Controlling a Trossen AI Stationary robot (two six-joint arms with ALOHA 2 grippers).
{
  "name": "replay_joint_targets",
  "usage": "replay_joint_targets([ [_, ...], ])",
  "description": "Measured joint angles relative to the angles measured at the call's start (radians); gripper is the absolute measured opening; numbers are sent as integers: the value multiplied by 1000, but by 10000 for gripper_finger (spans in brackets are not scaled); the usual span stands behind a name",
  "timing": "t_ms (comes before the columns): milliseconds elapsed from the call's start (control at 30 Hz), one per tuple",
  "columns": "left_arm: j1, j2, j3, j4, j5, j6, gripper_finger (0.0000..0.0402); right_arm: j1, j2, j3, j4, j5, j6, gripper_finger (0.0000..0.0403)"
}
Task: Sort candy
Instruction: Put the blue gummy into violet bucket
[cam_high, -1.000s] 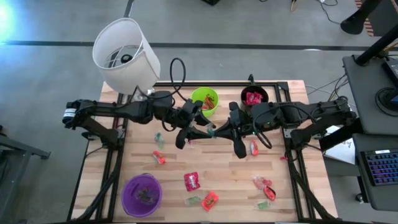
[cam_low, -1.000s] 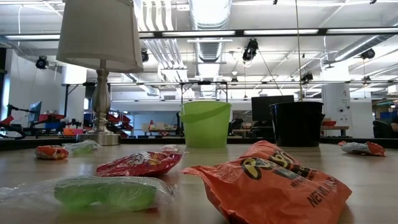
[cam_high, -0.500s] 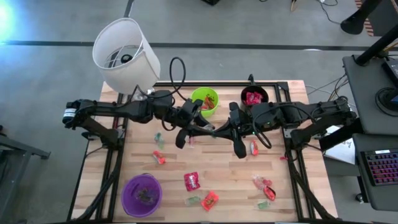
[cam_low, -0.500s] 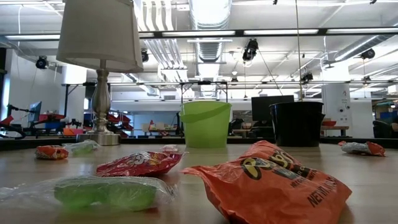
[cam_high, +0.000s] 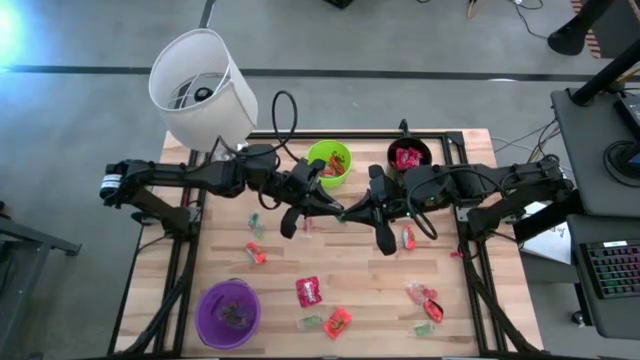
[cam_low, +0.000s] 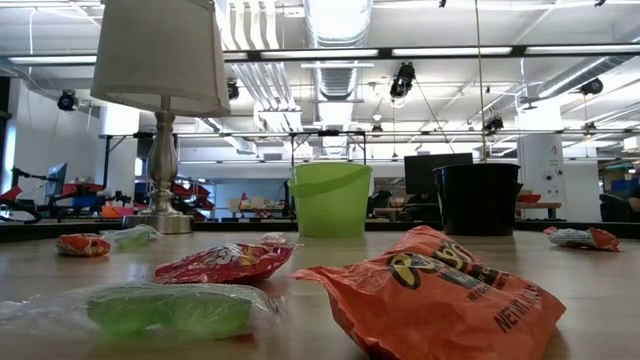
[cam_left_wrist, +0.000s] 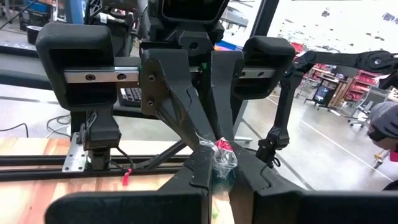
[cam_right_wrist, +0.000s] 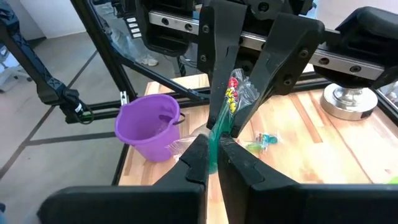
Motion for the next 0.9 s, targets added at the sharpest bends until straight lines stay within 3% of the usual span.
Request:
replay_joint_targets([
  [333,0,-33,0,-120,18,0,6,0,0,-1,-2,12,43,105],
  [567,-6,-104,0,-431,145,-23,6,0,-3,-1,-58,8,43,145],
  [767,-58,-169,0,-724,247,-104,6,0,4,-1,-120,6,43,150],
  [900,-133,-192,1,-874,252,-170,5,-1,9,-1,-135,6,43,151],
])
